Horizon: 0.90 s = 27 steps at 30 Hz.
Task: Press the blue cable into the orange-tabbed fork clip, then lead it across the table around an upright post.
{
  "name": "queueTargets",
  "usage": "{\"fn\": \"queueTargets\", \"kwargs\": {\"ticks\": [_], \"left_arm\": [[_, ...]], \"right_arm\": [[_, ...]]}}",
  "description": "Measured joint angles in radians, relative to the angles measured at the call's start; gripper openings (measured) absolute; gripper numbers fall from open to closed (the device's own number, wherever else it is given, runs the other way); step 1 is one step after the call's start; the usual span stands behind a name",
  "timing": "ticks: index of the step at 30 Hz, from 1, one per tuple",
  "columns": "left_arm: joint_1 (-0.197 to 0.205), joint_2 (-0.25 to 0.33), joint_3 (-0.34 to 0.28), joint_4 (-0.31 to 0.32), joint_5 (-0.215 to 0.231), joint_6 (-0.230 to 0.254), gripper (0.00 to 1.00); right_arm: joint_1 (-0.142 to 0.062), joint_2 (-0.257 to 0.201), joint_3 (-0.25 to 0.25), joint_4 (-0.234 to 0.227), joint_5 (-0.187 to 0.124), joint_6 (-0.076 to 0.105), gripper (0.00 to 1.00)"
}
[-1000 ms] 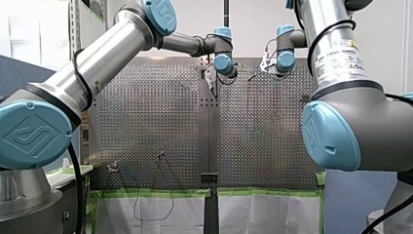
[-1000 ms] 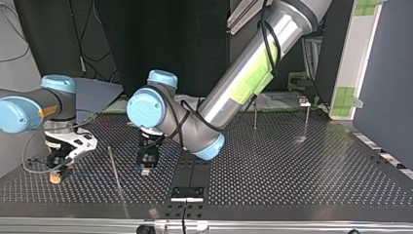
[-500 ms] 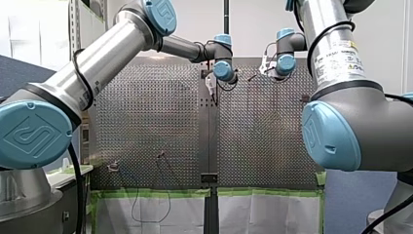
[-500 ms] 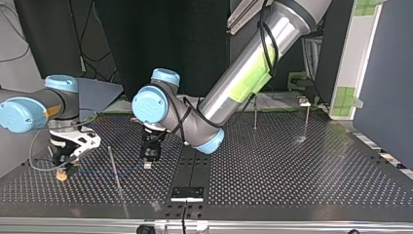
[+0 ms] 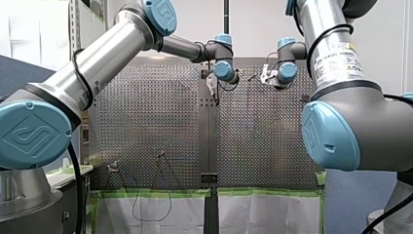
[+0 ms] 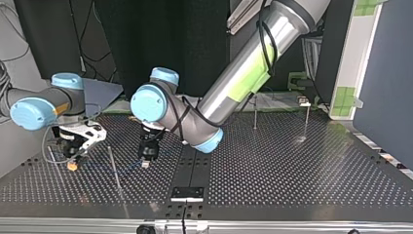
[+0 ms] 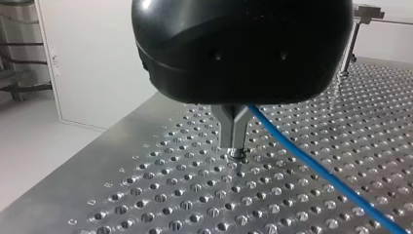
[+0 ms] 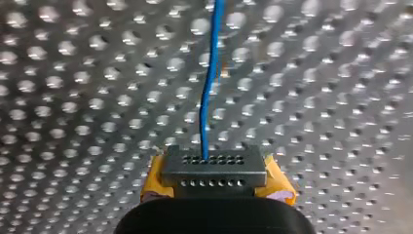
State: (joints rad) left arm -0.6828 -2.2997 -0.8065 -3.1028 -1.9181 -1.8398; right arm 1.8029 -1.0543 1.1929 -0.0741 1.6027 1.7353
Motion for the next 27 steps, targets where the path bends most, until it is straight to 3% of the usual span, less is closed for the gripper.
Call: {"fn": "queueTargets", "kwargs": {"ticks": [8,15,21,27], "left_arm": [[0.000,-0.008,0.004,-0.002,0.003,-0.013,0.00],[-0.019,-0.064,0.044,-0.012,-0.012,-0.015,0.00],[-0.025,-0.083,0.050,-0.001,-0.021,-0.025,0.00],[-0.026,-0.084,0.050,0.001,-0.029,-0.026,0.00]], "right_arm": [[0.003,0.005,0.041,-0.005,-0.002,-0.004,0.00],[0.005,0.010,0.071,-0.010,0.001,-0.014,0.00],[0.012,0.019,0.117,-0.053,0.002,-0.017,0.00],[0.025,0.057,0.143,-0.078,0.001,-0.030,0.00]]}}
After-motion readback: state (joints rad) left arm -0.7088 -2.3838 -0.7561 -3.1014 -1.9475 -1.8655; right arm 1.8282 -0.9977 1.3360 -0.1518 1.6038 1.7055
